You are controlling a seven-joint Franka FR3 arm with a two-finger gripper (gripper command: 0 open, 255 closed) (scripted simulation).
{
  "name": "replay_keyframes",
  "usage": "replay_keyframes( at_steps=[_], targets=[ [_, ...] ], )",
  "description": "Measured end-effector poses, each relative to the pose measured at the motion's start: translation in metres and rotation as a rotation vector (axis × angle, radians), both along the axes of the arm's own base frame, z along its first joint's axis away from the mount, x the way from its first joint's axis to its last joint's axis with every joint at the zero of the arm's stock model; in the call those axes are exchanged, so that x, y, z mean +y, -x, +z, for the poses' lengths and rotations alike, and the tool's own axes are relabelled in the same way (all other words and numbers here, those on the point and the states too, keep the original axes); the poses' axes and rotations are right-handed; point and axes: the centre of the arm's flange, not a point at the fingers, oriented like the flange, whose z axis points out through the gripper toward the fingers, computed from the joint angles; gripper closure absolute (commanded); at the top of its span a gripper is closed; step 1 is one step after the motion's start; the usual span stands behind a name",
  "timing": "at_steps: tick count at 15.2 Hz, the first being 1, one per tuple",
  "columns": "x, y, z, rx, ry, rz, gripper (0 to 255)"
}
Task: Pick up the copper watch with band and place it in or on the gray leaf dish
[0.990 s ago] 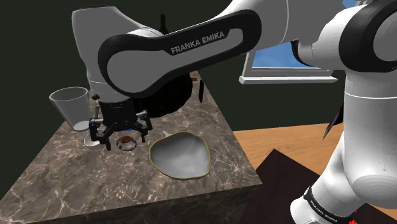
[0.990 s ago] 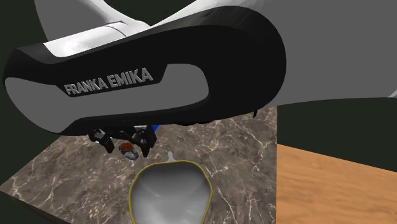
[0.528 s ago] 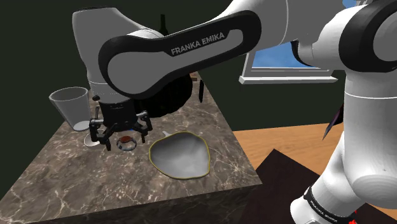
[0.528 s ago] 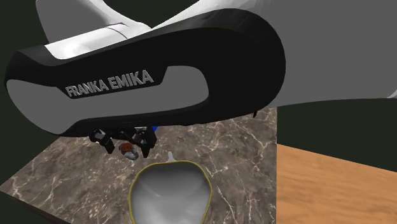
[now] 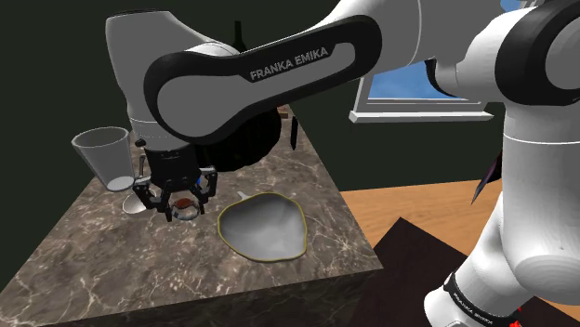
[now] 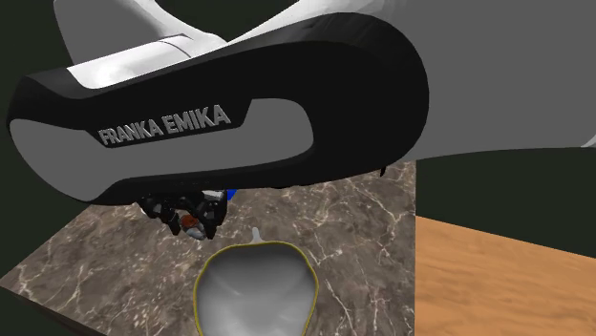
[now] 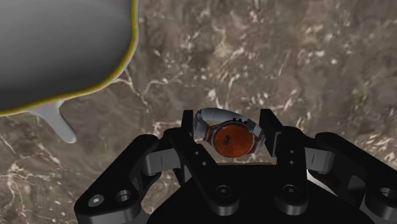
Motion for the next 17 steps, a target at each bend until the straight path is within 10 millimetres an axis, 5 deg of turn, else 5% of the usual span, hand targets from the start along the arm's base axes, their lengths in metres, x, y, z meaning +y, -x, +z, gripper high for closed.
replay_keyframes(
  at_steps=[4,17],
  targets=[
    [-0.001,0.000,0.006,0.000,0.000,0.000,255],
    [-0.001,0.002,0.074,0.000,0.000,0.000,255]
  ],
)
